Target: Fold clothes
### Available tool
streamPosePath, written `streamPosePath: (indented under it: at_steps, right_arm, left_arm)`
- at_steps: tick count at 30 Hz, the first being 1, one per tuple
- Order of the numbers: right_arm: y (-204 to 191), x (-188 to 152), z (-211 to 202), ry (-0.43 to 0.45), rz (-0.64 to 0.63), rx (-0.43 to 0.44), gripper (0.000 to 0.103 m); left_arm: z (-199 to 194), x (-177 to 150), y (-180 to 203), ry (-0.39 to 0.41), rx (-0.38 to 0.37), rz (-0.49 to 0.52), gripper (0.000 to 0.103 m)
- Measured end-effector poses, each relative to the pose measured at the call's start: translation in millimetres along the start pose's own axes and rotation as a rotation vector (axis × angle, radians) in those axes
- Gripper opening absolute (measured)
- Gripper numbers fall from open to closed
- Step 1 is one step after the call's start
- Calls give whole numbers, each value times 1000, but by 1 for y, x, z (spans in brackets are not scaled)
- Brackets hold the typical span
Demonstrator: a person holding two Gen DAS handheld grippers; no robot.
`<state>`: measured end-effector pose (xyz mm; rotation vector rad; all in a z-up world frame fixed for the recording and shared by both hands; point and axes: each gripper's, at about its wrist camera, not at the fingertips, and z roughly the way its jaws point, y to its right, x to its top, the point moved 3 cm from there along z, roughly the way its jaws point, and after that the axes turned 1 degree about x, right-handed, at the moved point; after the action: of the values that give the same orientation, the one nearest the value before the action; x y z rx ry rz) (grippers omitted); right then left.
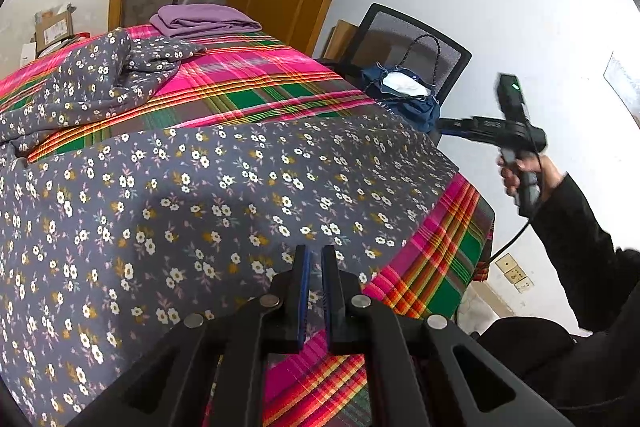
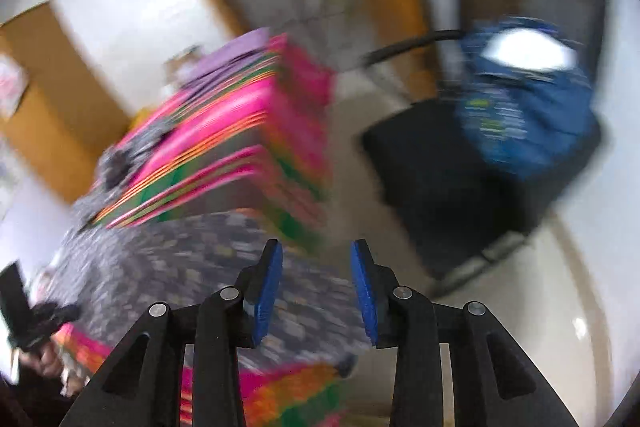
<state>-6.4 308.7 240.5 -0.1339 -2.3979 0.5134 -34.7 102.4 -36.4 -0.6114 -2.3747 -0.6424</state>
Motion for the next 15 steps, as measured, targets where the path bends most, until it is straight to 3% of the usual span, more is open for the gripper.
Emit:
streamPosePath:
  at_steps: [3,7,9,13,15]
  right_arm:
    - [-21,7,31,-74,-74,45,37]
    - [-28,10,43,-95,-80,100,37]
    - [-31,11,48,-101,-82,127,22]
    - [-37,19,48,-67,-122,88,7]
    - [-37,25,44,-32,-115,82,6]
  left_arm:
    - [-1,0,-2,2,10,-9,5]
    - [-2,0,-10,6,25,-32,5]
    - [-1,0,-15,3,31,-45,5]
    - [2,1,-17,0,33,-53,5]
    - [3,2,-17,-1,30,-51,5]
